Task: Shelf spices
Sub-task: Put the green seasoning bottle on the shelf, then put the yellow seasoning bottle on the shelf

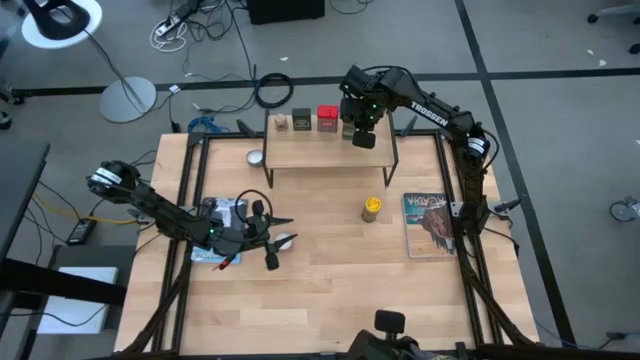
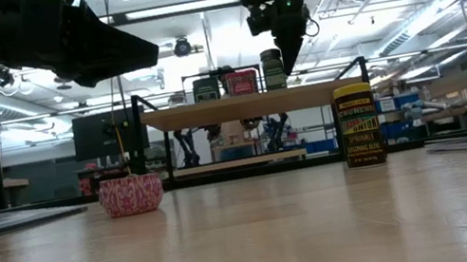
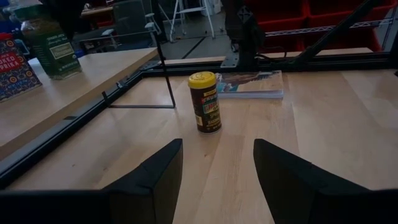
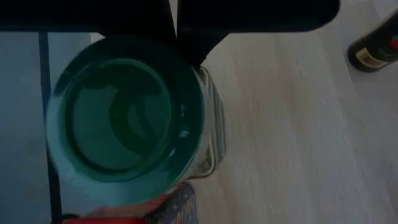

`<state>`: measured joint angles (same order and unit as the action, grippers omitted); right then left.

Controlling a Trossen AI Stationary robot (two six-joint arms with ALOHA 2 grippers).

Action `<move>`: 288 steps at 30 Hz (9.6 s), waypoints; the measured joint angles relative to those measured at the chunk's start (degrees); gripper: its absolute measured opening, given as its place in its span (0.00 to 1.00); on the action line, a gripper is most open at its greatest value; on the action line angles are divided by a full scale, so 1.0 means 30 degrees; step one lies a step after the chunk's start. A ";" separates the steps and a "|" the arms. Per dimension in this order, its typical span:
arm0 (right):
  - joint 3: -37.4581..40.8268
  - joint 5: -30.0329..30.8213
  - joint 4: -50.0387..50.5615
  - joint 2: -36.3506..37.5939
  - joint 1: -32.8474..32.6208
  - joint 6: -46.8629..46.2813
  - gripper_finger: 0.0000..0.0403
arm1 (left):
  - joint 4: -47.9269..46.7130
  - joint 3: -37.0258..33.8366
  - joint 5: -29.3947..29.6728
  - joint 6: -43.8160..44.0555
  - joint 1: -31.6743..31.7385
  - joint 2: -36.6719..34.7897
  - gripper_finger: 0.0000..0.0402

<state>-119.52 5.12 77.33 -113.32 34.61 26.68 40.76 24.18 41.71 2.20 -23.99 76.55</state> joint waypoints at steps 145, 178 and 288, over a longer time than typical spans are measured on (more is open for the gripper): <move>0.2732 0.4336 -0.5875 0.1574 -0.2730 0.0464 0.00 | -0.0011 0.0015 -0.0153 0.0000 -0.0007 0.0000 0.50; 0.2732 0.3746 -0.5775 0.1574 -0.2538 0.0306 0.00 | -0.0011 0.0015 -0.0153 0.0000 -0.0007 0.0000 0.50; 0.1924 0.0759 0.3734 0.3832 -0.8193 -0.7365 0.55 | 0.0292 0.0000 -0.1013 0.0408 -0.0138 0.0000 0.50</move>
<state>-113.75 7.40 88.53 -101.82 10.03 4.58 41.64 24.18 38.68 3.42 -24.40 76.55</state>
